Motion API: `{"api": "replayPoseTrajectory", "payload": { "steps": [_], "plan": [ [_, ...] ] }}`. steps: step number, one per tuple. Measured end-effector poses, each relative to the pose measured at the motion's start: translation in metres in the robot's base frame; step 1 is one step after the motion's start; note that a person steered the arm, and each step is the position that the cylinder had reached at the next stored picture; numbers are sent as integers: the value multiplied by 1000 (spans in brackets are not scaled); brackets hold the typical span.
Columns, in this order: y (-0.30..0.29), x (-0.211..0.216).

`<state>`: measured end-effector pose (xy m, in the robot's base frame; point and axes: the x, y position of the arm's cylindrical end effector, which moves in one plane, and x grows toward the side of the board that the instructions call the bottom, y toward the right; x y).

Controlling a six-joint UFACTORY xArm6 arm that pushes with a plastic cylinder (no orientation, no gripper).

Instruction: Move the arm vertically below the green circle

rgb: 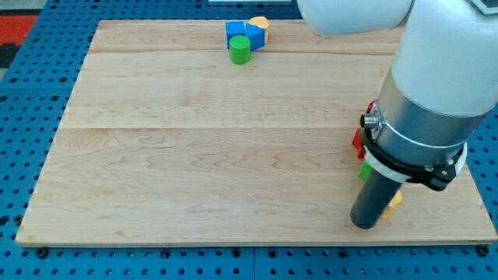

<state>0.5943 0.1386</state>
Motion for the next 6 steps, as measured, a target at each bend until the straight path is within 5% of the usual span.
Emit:
{"api": "replayPoseTrajectory", "payload": {
  "steps": [1, 4, 6],
  "plan": [
    [-41, 2],
    [-86, -85],
    [-86, -86]
  ]
}}
